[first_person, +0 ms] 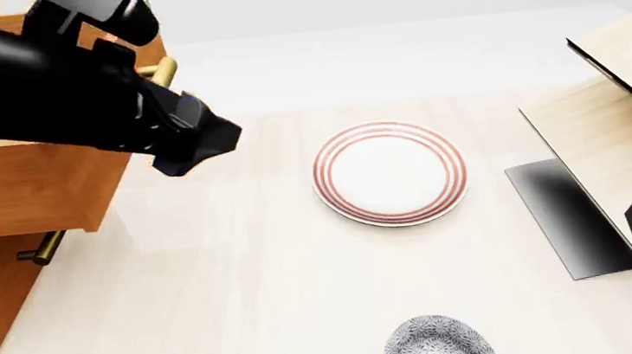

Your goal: Open the top drawer of the cabinet and put the bowl in it.

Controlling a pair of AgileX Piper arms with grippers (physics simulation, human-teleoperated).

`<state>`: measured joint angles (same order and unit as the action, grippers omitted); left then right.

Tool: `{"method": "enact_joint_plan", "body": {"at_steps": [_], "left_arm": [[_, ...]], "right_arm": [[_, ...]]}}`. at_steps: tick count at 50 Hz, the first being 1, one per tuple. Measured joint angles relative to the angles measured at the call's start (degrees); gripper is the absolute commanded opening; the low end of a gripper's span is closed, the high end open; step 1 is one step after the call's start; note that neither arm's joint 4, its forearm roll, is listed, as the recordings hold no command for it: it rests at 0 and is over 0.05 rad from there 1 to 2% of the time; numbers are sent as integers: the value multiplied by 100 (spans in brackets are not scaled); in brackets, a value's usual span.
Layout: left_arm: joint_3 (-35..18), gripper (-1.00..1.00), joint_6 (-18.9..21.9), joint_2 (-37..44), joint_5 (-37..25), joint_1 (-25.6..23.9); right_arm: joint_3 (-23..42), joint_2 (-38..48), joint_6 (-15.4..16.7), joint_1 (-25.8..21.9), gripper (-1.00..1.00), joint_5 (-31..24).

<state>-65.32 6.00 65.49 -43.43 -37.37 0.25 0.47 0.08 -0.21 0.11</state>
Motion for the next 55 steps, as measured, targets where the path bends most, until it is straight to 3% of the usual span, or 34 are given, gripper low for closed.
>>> {"method": "enact_joint_plan", "body": {"at_steps": [22, 55], "left_arm": [[195, 100, -743, 1052, 868, -884], [488, 100, -1711, 1925, 1593, -1621]], "right_arm": [[0, 1, 0, 0, 100, 0], [0, 1, 0, 0, 100, 0]]}}
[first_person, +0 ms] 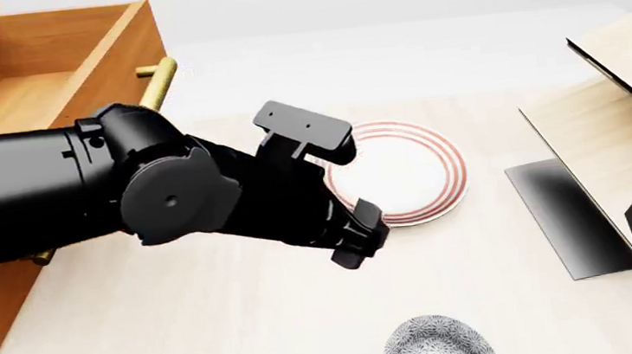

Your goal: Open the top drawer of the cabinet and put the bowl in it.

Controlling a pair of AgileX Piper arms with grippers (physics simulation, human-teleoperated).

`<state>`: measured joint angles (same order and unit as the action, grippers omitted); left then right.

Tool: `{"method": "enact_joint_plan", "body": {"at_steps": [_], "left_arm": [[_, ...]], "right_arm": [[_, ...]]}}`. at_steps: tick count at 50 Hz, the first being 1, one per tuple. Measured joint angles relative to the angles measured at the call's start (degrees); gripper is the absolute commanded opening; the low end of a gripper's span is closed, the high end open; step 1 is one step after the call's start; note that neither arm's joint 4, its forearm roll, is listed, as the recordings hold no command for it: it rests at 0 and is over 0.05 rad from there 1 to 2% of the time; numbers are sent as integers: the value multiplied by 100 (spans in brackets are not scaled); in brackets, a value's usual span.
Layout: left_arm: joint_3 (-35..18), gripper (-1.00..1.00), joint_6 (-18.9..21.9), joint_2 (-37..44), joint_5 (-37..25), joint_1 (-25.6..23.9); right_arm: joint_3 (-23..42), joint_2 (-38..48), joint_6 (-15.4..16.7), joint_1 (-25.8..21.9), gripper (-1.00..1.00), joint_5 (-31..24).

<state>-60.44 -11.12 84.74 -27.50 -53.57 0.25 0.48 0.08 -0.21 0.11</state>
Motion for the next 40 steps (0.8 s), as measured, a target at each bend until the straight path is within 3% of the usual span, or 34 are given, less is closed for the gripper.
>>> {"method": "enact_joint_plan", "body": {"at_steps": [40], "left_arm": [[15, 100, -633, 938, 563, -637]], "right_arm": [[0, 0, 0, 0, 100, 0]]}}
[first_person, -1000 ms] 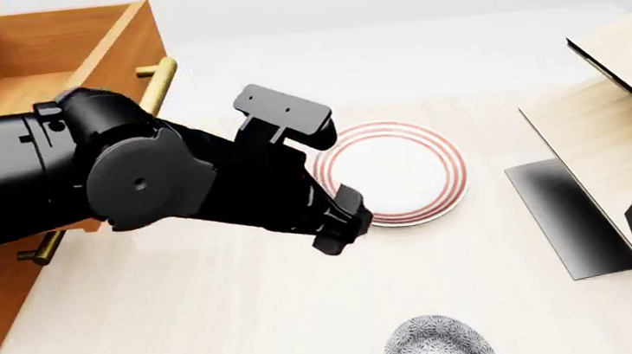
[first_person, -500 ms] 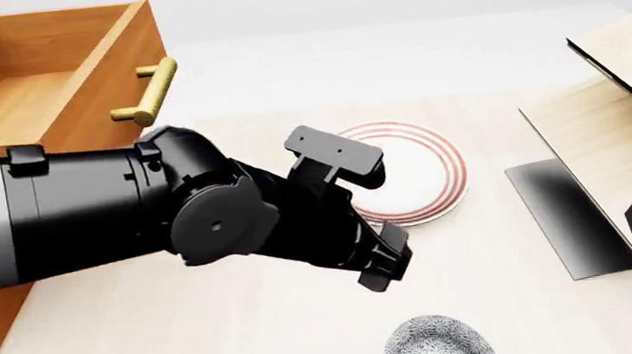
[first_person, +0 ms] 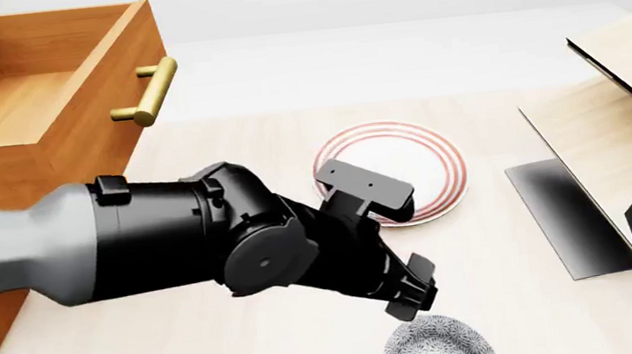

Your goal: Open the top drawer of the cabinet and put the bowl in it.

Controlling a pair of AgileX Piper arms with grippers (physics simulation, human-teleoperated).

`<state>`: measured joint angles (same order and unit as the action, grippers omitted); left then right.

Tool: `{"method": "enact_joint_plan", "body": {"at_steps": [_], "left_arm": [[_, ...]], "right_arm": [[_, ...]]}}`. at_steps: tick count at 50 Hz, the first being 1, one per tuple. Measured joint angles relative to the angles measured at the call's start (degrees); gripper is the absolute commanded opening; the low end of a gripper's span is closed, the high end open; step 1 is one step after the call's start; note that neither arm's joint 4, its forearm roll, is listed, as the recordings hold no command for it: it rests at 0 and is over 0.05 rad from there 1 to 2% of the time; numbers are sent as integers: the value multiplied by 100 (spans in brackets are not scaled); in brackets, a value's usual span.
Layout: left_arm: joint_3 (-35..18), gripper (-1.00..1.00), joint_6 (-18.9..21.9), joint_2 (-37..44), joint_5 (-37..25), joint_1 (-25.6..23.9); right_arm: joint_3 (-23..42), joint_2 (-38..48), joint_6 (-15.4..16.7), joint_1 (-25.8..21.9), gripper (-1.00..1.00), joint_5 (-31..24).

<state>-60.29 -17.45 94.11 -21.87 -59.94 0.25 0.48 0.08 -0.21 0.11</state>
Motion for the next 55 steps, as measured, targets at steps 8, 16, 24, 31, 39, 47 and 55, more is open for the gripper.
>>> {"method": "enact_joint_plan", "body": {"at_steps": [8, 16, 24, 31, 39, 47, 55], "left_arm": [[27, 100, -93, 180, 148, -97], [63, 100, -152, 320, 269, -164], [93, 100, -216, 466, 387, -233], [89, 100, -271, 606, 472, -302], [97, 100, -315, 745, 563, -358], [122, 100, -351, 858, 643, -384], [154, 100, -378, 935, 717, -391]], "right_arm": [[0, -1, 0, -1, 100, 0], [0, -1, 0, 0, 100, 0], [0, -1, 0, 0, 100, 0], [0, -1, 0, 0, 100, 0], [0, -1, 0, 0, 100, 0], [0, -1, 0, 0, 100, 0], [0, 0, 0, 0, 100, 0]]}}
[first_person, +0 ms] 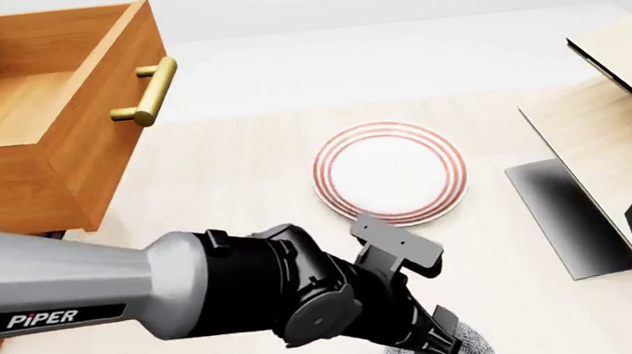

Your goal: Open the top drawer of the cabinet and put the bowl in it.

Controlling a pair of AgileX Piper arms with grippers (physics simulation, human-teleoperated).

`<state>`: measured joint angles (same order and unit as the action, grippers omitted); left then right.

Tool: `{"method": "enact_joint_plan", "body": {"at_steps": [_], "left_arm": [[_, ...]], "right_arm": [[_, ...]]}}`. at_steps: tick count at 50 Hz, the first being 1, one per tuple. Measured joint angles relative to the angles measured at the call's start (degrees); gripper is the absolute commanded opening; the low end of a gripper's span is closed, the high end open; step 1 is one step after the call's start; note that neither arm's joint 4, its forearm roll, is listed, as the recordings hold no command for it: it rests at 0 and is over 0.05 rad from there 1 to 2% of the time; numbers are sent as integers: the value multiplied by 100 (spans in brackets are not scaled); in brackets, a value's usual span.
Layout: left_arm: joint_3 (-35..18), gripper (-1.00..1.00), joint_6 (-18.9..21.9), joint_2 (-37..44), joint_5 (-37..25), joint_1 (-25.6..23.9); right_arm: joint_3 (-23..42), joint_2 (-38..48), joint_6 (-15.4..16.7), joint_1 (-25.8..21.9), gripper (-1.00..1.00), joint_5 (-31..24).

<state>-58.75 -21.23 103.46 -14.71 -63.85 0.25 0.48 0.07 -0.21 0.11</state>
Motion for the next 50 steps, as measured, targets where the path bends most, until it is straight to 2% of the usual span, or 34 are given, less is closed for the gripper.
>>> {"method": "enact_joint_plan", "body": {"at_steps": [46, 47, 50], "left_arm": [[236, 100, -380, 586, 573, -107], [238, -100, -390, 586, 580, -108], [266, -100, -399, 569, 611, -109]], "right_arm": [[0, 0, 0, 0, 100, 0], [0, 0, 0, 0, 100, 0], [0, -1, 0, -1, 100, 0]]}}
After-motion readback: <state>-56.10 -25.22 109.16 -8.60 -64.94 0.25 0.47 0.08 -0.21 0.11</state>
